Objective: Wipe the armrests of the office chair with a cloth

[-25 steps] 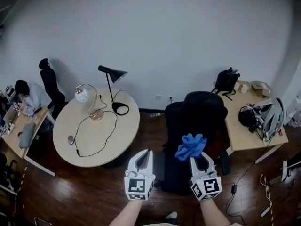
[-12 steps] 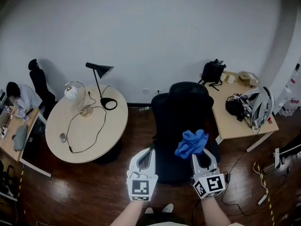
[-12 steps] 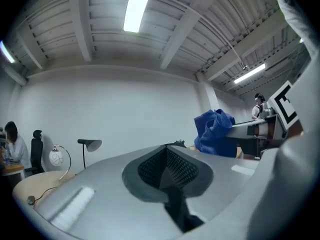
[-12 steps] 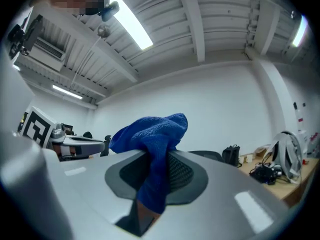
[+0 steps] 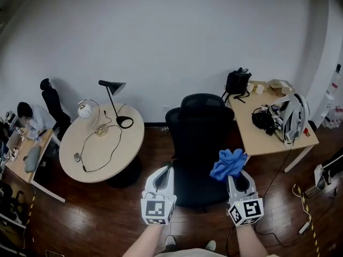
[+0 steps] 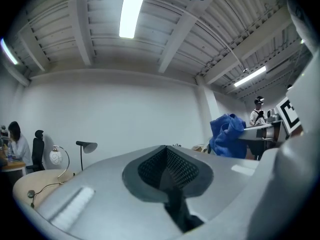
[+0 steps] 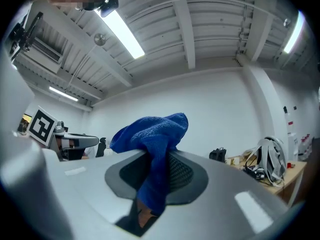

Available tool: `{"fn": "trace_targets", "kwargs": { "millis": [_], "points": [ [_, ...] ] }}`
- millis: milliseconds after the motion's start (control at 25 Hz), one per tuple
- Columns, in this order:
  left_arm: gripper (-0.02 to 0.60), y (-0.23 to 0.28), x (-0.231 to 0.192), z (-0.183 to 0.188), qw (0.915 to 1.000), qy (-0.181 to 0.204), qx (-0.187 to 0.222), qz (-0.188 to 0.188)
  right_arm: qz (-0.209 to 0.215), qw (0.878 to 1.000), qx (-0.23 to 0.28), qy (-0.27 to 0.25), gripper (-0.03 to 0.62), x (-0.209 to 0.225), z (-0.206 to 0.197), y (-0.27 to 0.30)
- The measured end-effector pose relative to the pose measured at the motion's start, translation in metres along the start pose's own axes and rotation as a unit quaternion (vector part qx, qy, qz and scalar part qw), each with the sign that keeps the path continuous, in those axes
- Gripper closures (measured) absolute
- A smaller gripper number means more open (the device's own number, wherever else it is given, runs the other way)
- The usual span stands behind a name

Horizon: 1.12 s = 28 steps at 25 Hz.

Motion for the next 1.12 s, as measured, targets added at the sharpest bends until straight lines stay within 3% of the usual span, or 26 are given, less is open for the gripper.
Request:
{"fn": "trace_targets", "kwargs": {
  "millis": [360,480,520,600,640,720,920,1000,1120],
  "points": [
    [0.531,-0.001,0.116,0.041,0.9997,-0.024,0.004,-0.005,0.009,1.0,0.004,0.018,0.517,0.057,0.047,-0.066],
    [0.531,-0.006,0.138,0.037,0.9971,-0.045,-0.061,0.0,0.013,1.0,-0.003,0.014,0.517,0.066,0.047,-0.076],
    [0.531,-0.006,0.143,0.034,0.9967,-0.047,-0.065,-0.001,0.014,1.0,-0.011,0.014,0.517,0.068,0.047,-0.08],
    [0.531,0.0,0.15,0.031,0.9989,-0.031,-0.034,-0.011,0.016,0.999,-0.03,0.02,0.518,0.072,0.047,-0.087],
    [0.581,0.002,0.153,0.033,0.9993,-0.025,-0.022,-0.016,0.018,0.999,-0.026,0.022,0.517,0.073,0.049,-0.089],
    [0.58,0.003,0.163,0.041,0.9993,-0.029,-0.011,-0.019,0.021,1.0,-0.01,0.019,0.517,0.075,0.055,-0.09],
    [0.577,-0.003,0.185,0.049,0.9962,-0.062,-0.053,-0.029,0.017,1.0,0.0,0.017,0.517,0.081,0.065,-0.095],
    [0.462,-0.001,0.186,0.05,0.9963,-0.06,-0.052,-0.031,0.017,1.0,0.003,0.016,0.517,0.084,0.067,-0.096],
    [0.344,0.004,0.186,0.05,0.9966,-0.055,-0.053,-0.034,0.019,1.0,0.009,0.015,0.517,0.086,0.07,-0.095]
  ]
}}
Point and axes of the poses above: the fingertips, and each gripper's own axes: y forward along the fingers, x to its right, z out of its top, the point moved 5 cm from there along -y, backward along the fingers, and after that the axes turned 9 degrees about x, right-handed, at the moved point
